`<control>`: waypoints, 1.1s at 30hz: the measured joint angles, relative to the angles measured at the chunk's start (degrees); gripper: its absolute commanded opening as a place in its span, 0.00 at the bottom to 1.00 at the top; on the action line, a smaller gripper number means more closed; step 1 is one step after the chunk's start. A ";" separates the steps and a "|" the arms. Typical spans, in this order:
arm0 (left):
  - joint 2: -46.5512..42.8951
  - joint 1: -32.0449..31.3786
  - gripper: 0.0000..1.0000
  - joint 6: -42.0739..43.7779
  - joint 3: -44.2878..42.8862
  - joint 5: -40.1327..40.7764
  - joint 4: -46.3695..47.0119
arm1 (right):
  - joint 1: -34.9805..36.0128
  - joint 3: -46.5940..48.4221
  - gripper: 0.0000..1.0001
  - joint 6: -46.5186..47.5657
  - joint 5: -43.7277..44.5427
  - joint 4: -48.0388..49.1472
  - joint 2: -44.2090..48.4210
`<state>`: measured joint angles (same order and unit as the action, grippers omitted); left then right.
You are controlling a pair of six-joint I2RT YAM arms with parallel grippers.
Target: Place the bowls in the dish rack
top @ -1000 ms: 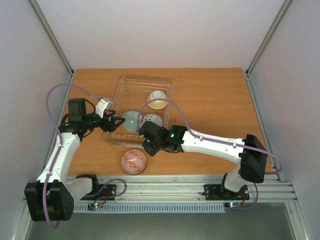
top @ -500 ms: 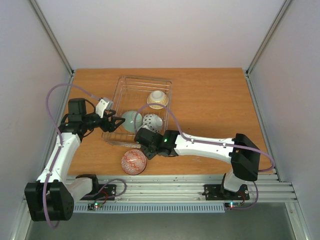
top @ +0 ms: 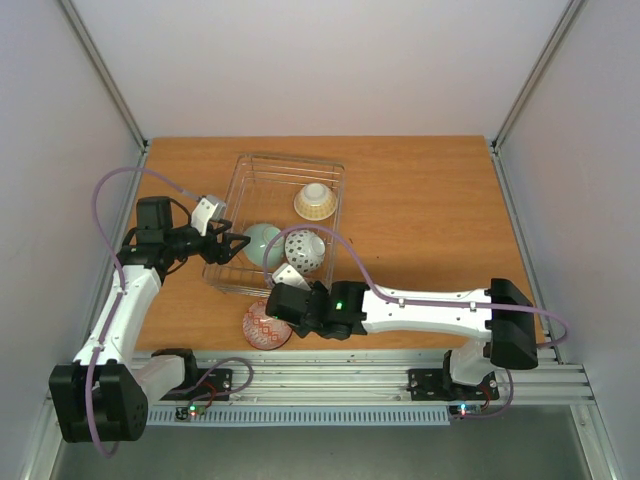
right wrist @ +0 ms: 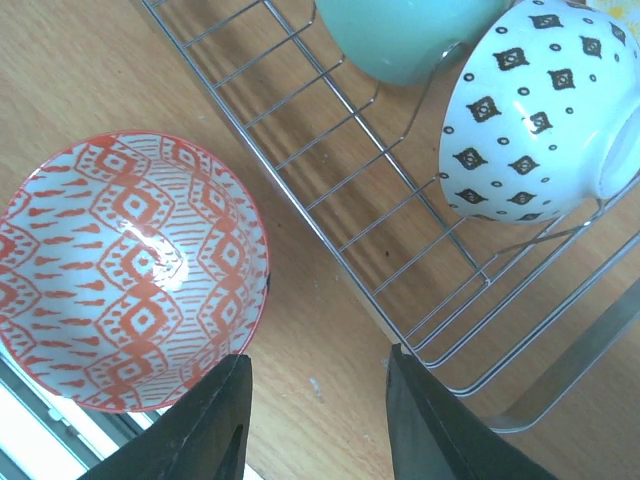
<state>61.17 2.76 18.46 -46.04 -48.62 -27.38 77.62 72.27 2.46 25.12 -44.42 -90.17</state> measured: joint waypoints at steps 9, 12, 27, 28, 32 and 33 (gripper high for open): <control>0.00 0.00 0.79 -0.02 0.02 -0.02 0.00 | 0.57 0.24 0.38 -0.13 -3.34 1.60 -0.31; -0.02 0.00 0.79 0.00 0.02 -0.04 0.00 | 0.57 0.07 0.38 -0.20 -4.42 2.69 -0.92; 0.00 0.00 0.79 -0.02 0.02 -0.07 0.00 | -0.46 -0.24 0.37 -0.20 -7.17 5.40 -7.39; 0.00 0.00 0.79 0.00 0.02 -0.07 0.00 | -0.59 -0.24 0.37 -0.17 -7.21 5.60 -7.39; 0.00 0.00 0.79 -0.02 0.02 -0.07 0.00 | -1.25 -0.46 0.36 -0.20 -7.72 6.08 -7.41; 0.00 0.00 0.79 -0.02 0.02 -0.07 0.00 | -1.46 -0.48 0.36 -0.17 -7.89 6.21 -7.50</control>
<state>61.17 2.76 18.44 -46.02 -48.69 -27.38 76.16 71.79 2.28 17.23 -38.22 -97.67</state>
